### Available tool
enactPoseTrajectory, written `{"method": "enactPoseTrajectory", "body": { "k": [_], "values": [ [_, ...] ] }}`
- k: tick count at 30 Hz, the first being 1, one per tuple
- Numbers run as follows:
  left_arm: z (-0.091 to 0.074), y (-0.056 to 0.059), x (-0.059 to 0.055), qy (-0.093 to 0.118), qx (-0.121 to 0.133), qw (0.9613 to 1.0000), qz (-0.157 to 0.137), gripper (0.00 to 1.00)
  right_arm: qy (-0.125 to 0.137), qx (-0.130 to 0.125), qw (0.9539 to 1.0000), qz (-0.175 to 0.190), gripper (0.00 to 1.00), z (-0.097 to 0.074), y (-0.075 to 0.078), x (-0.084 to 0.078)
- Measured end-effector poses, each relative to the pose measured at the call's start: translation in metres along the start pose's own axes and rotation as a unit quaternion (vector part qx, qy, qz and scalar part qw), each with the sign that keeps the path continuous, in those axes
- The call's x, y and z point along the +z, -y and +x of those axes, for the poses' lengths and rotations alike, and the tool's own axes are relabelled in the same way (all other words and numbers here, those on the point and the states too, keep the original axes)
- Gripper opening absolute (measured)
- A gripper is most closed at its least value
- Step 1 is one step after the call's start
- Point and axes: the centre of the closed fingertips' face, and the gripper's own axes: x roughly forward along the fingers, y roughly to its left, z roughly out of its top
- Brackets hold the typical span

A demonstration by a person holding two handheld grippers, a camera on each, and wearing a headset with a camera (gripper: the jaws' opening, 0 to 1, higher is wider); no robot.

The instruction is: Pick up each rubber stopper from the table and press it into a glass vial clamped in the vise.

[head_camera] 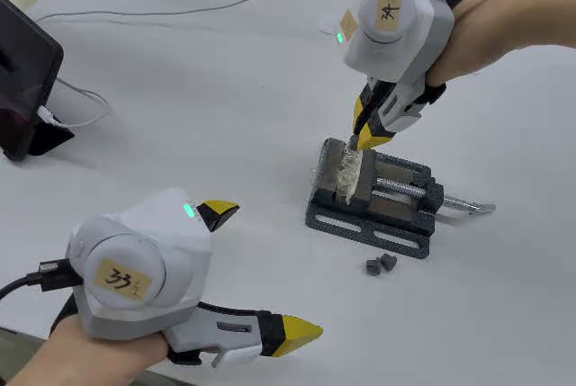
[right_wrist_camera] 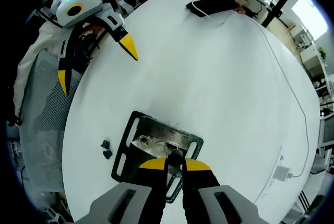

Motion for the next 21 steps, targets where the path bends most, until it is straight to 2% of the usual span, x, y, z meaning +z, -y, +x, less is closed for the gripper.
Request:
{"method": "enactPoseTrajectory", "body": {
  "k": [9, 16, 21],
  "values": [
    [0.0015, 0.0018, 0.0004, 0.002, -0.003, 1.0, -0.002, 0.93, -0.02, 0.002, 0.9998, -0.001, 0.05, -0.0008, 0.0013, 0.0012],
    [0.0017, 0.002, -0.0003, 0.002, -0.003, 1.0, -0.003, 0.93, -0.041, 0.001, 0.999, 0.019, 0.05, -0.0004, 0.0053, -0.0004],
    [0.0024, 0.0021, -0.0004, 0.002, -0.003, 1.0, -0.004, 0.93, -0.046, -0.004, 0.9979, 0.046, 0.05, -0.0023, -0.0021, 0.0015]
  ]
}}
